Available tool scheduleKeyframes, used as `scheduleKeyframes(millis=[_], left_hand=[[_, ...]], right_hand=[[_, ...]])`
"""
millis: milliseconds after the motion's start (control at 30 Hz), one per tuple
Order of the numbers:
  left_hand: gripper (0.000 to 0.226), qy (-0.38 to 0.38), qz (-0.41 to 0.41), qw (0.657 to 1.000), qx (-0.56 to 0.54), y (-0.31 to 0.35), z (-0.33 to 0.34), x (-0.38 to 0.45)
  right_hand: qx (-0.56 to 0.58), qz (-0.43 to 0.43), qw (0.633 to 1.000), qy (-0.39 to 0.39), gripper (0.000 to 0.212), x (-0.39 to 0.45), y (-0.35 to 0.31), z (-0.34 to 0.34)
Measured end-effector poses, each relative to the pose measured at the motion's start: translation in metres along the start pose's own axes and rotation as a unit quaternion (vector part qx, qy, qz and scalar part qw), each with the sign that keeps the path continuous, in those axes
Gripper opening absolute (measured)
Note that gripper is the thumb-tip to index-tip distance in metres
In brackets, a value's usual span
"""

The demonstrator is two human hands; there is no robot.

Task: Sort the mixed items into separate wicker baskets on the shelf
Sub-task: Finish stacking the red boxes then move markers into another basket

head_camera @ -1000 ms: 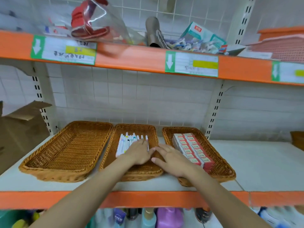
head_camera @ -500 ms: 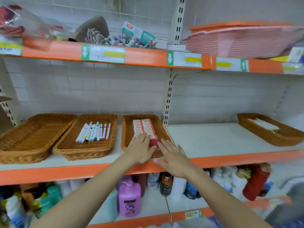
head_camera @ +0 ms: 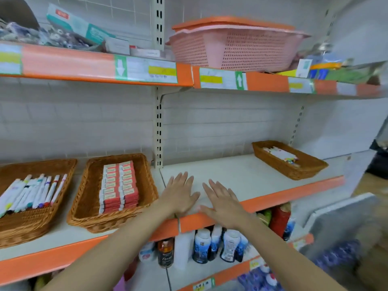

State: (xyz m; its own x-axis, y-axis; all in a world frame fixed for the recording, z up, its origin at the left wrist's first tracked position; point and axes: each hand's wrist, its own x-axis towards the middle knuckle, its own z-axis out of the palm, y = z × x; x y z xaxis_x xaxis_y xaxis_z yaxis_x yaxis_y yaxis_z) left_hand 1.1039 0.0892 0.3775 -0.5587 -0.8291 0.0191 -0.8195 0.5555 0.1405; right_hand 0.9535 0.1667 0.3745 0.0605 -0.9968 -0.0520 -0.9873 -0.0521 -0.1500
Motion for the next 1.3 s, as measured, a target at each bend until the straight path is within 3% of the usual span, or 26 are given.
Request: scheduleKeyframes(millis=[467, 900, 1300], left_hand=[[0.066, -0.058, 0.056, 0.996, -0.025, 0.118, 0.03, 0.117], [0.067, -0.025, 0.031, 0.997, -0.065, 0.266, 0.044, 0.197], [0.057, 0.054, 0.058, 0.995, -0.06, 0.3, 0.048, 0.317]], right_hand=[[-0.018, 0.096, 0.995, 0.016, 0.074, 0.007, 0.163, -0.011], [-0.007, 0.059, 0.997, 0.047, 0.071, -0.013, 0.325, -0.051], [0.066, 0.044, 0.99, 0.113, 0.065, 0.058, 0.418, -0.066]])
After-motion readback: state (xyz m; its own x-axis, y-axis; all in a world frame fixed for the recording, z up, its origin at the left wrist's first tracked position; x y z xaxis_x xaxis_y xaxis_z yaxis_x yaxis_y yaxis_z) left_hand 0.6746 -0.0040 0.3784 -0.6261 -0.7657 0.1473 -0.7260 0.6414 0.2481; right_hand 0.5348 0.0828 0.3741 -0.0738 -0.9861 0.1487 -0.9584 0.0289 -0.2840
